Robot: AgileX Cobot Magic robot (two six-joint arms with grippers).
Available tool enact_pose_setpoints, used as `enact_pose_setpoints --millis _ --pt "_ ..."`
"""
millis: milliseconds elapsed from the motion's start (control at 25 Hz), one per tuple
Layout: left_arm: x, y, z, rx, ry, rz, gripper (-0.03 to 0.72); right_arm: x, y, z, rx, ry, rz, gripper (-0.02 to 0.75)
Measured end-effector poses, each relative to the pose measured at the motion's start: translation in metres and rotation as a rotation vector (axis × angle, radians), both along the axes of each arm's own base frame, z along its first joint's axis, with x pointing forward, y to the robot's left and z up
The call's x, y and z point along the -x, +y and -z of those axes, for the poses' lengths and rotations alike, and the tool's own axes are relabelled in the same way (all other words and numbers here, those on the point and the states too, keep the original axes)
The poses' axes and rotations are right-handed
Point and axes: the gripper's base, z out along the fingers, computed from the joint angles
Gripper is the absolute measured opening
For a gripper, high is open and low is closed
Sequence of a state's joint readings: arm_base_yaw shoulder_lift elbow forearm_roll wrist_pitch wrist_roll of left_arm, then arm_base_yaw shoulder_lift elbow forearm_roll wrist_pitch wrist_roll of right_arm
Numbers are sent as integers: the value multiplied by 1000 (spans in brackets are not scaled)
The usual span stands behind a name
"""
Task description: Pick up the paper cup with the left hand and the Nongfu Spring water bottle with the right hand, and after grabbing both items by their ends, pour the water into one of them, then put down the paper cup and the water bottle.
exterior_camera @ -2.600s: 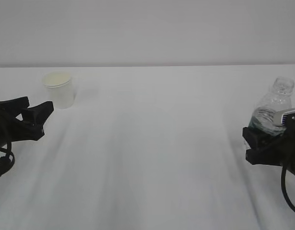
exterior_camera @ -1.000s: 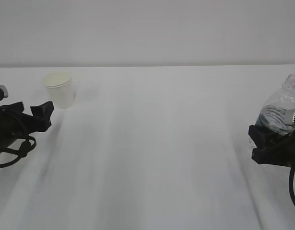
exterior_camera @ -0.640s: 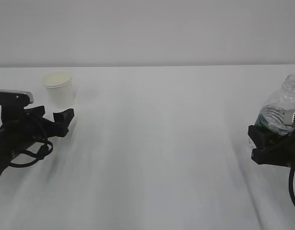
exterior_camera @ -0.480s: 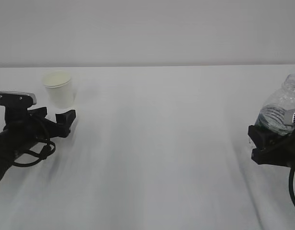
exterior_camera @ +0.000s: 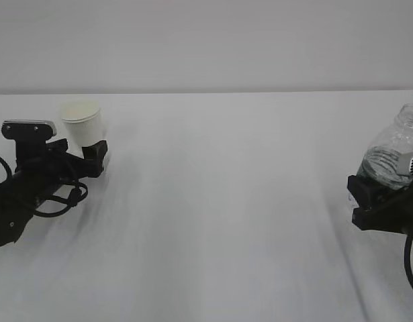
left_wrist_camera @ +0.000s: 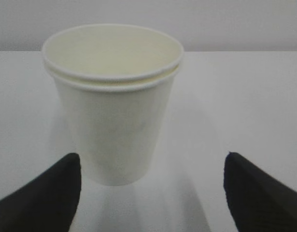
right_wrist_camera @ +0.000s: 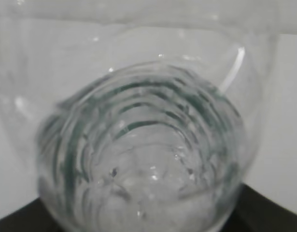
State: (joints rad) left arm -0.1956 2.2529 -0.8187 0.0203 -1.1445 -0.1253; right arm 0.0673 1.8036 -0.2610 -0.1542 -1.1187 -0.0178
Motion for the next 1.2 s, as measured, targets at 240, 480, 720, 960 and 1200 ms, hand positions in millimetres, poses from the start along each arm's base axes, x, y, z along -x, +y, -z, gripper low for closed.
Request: enact_pose_setpoints --millis 240,480,720,960,1200 --pt "-13 -3 9 3 -14 0 690 0 0 0 3 -1 -1 417" --pt "-24 -4 14 8 -28 -9 690 0 0 0 5 -1 -2 417" --pt "-30 2 14 14 -43 -40 689 0 0 0 6 -1 -5 417" --pt "-39 10 9 21 -70 -67 686 0 1 0 8 1 -10 417" --pt "-39 10 13 15 -63 -52 687 0 1 0 8 1 -10 417"
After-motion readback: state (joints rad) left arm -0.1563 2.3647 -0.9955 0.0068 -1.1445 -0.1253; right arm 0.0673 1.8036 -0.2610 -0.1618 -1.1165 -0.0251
